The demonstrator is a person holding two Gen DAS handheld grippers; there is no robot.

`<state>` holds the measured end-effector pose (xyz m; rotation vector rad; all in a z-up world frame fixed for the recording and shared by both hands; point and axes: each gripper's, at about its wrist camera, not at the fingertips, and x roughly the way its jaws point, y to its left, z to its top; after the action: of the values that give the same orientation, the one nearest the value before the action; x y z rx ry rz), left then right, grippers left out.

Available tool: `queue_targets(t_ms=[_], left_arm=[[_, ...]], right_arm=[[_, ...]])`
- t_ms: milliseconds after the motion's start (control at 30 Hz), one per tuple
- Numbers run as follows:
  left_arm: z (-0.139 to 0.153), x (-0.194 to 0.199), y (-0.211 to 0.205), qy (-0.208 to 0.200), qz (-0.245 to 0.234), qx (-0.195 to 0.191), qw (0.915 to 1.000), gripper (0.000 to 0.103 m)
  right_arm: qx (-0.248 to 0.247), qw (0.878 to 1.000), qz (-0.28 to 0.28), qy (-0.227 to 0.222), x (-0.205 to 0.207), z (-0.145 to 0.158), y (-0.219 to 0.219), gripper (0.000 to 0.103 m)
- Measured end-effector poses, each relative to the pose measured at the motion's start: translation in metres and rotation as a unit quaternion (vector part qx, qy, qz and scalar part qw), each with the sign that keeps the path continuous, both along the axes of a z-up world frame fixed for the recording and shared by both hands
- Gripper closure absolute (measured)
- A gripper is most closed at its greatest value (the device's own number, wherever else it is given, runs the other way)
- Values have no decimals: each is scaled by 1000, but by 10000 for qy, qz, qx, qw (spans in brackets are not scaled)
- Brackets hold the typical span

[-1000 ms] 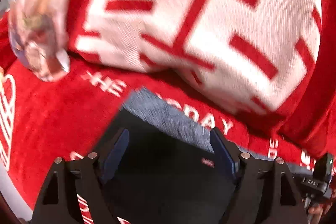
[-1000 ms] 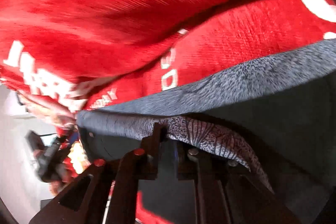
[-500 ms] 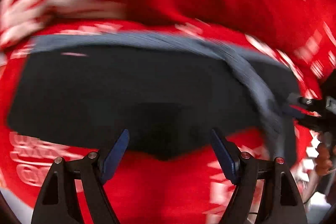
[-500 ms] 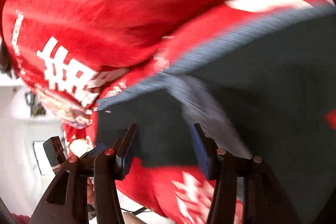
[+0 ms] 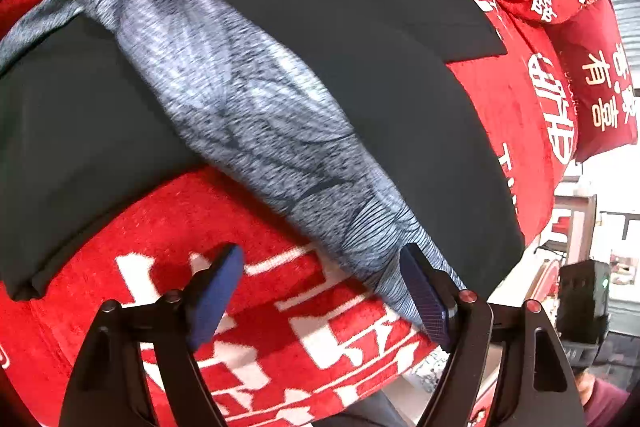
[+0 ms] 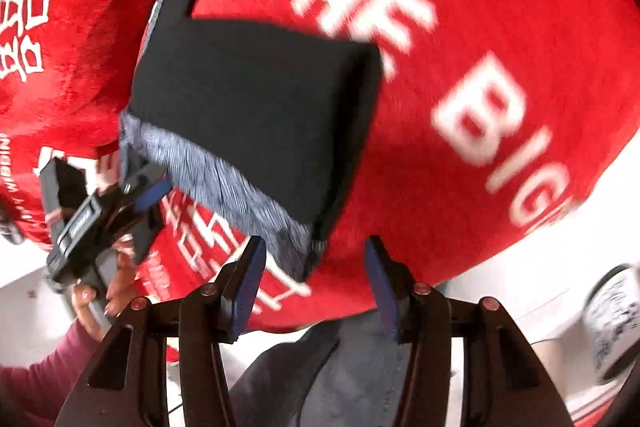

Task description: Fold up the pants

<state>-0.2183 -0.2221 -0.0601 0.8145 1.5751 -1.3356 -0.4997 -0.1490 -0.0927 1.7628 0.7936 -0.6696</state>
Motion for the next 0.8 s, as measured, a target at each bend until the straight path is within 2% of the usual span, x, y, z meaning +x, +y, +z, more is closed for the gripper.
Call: queue_targets(t_ms=[133, 200, 233, 267, 367, 467, 567, 600, 633, 667, 733, 800], left_arm=[[-3, -5, -10, 173, 135, 61, 9997, 23], [-3, -7, -15, 298, 172, 82, 9994, 38], [-2, -8, -17, 368, 157, 110, 9991, 62], [-1, -9, -19, 408, 143, 167, 9989, 65], [19, -12, -33, 519, 235, -49, 9984, 65], [49, -11, -62, 454, 350, -480, 9972, 65], [68, -3, -99, 111, 453, -901, 9948, 63], [74, 3, -111, -160, 480, -1000, 9937, 56], [79, 11, -117, -390, 535, -1087, 9919, 33], [86, 17, -124, -604, 636, -1255, 9882, 24], [101, 30, -135, -880, 783, -1571, 9805, 24], [105, 43, -139, -1186, 845, -1610, 9762, 24]], right_arm=[[69, 9966, -308, -760, 6, -20, 4, 49], [132, 9940, -492, -966, 10, -25, 4, 73], [183, 9927, -577, -1045, 11, -26, 3, 87], [200, 9922, -624, -1061, 11, -23, 1, 88], [-148, 9905, -464, -1289, 12, 8, -17, 88], [-583, 9851, -392, -1567, 16, 47, -61, 88], [-976, 9806, -382, -1659, 16, 68, -126, 89], [-1058, 9801, -373, -1637, 18, 69, -147, 89], [-1136, 9801, -338, -1595, 21, 70, -168, 89], [-1265, 9801, -256, -1508, 27, 68, -197, 89], [-1361, 9819, -153, -1305, 30, 66, -234, 89], [-1422, 9834, -59, -1126, 41, 61, -271, 88]])
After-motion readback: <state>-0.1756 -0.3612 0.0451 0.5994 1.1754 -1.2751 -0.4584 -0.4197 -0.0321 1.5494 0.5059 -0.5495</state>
